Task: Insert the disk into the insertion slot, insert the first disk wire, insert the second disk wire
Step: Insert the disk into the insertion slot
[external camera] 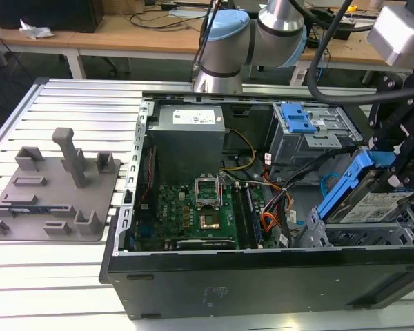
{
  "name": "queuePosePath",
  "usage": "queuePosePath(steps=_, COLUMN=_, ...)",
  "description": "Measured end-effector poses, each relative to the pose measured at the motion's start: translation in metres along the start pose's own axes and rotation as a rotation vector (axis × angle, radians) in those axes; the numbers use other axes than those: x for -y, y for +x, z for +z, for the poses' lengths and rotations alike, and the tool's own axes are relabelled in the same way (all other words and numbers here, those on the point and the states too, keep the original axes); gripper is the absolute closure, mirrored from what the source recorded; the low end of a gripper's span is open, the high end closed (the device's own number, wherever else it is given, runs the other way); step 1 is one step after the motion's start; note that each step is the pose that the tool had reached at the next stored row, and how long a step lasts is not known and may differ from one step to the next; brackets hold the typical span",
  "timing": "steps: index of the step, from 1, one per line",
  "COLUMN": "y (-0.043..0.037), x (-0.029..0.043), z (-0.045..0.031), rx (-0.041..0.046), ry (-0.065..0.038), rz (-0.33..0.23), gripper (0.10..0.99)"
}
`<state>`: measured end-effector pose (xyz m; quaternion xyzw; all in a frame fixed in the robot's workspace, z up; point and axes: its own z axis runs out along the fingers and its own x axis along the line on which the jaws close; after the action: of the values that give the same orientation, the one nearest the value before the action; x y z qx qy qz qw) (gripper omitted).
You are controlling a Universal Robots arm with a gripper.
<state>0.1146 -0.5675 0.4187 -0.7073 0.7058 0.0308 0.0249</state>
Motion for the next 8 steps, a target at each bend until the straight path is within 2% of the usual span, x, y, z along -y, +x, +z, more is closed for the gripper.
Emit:
queuePosePath(steps=3, y=0.0007, x=0.0001, z=0.0086, rx=0.0000, ry=0.000, rz=0.000, gripper=0.722)
queuePosePath(steps=5, y=0.0009, x=0.0001, z=0.0116, rx=-0.0002, ry=-0.001, rz=0.000, gripper=0.710)
queuePosePath(steps=6, y=0.0010, x=0.0001, z=0.0125, rx=-0.0003, ry=-0.001, rz=0.000, gripper=0.588)
queuePosePath(steps=7, y=0.0010, x=0.0001, z=0.0127, rx=-0.0006, ry=-0.001, rz=0.000, gripper=0.529)
queuePosePath(steps=8, y=0.0010, x=0.0001, z=0.0127, rx=-0.0004, ry=-0.001, rz=0.000, gripper=0.529)
